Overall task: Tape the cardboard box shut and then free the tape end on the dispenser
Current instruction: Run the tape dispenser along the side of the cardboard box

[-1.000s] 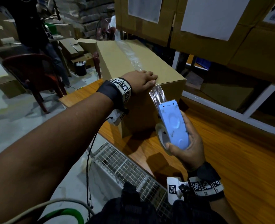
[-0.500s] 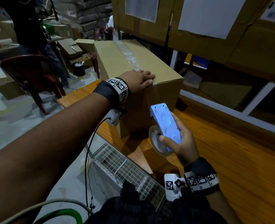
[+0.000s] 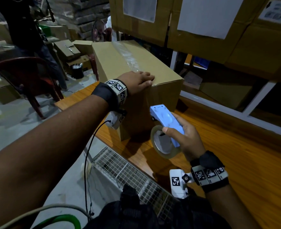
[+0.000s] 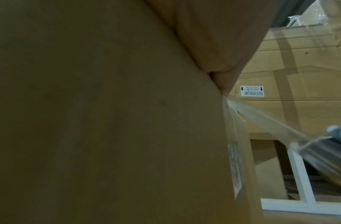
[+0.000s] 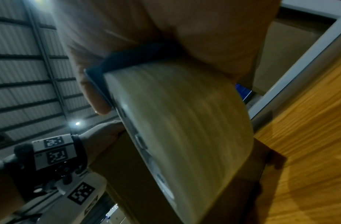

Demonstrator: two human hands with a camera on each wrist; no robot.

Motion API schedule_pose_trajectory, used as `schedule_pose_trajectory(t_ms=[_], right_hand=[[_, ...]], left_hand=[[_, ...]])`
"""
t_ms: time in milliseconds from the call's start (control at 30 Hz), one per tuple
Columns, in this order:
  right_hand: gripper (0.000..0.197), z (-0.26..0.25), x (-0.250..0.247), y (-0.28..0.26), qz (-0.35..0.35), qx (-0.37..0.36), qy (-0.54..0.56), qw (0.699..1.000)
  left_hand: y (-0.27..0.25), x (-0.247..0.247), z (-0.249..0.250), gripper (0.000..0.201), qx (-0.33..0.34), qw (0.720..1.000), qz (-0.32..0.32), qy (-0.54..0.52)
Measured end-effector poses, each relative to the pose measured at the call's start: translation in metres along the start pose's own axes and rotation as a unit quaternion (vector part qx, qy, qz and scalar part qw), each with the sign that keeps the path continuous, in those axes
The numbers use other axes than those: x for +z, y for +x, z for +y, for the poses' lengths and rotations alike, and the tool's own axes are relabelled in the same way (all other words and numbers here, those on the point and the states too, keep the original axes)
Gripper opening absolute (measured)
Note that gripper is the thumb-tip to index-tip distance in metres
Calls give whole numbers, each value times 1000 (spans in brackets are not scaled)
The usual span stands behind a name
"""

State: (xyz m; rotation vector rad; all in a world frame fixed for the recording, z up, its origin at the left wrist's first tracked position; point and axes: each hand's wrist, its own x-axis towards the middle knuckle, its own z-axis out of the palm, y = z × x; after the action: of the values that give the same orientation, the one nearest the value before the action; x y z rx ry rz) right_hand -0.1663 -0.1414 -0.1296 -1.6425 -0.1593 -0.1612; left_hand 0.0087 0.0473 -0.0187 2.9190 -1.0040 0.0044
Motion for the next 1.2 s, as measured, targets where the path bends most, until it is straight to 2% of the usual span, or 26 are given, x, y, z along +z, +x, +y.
schedule_pose_trajectory(t_ms=[100, 233, 400, 500, 633, 900, 1100, 1200], right_hand=[[46, -2, 1, 4, -2, 19, 12, 1000], [33, -8, 1, 12, -13, 41, 21, 999], [33, -16, -6, 18, -20, 70, 31, 997], [21, -20, -10, 19, -33, 83, 38, 995], [33, -23, -12, 17, -39, 71, 12, 997], [34, -25, -9, 11, -34, 36, -30, 998], [35, -27, -3, 17, -20, 55, -45, 997], [30, -28, -2, 21, -19, 67, -47, 996]], left_hand=[[0, 1, 0, 50, -6, 1000, 1, -6], [0, 1, 0, 50, -4, 1000, 0, -4], [0, 0, 1, 49, -3, 1000, 3, -6], [-1, 0, 0, 49, -2, 1000, 3, -14], [-1, -1, -2, 47, -6, 999, 7, -34], [-2, -1, -1, 47, -10, 999, 9, -41], [0, 0, -2, 46, -10, 999, 6, -37], [0, 0, -2, 46, -12, 999, 6, -35]])
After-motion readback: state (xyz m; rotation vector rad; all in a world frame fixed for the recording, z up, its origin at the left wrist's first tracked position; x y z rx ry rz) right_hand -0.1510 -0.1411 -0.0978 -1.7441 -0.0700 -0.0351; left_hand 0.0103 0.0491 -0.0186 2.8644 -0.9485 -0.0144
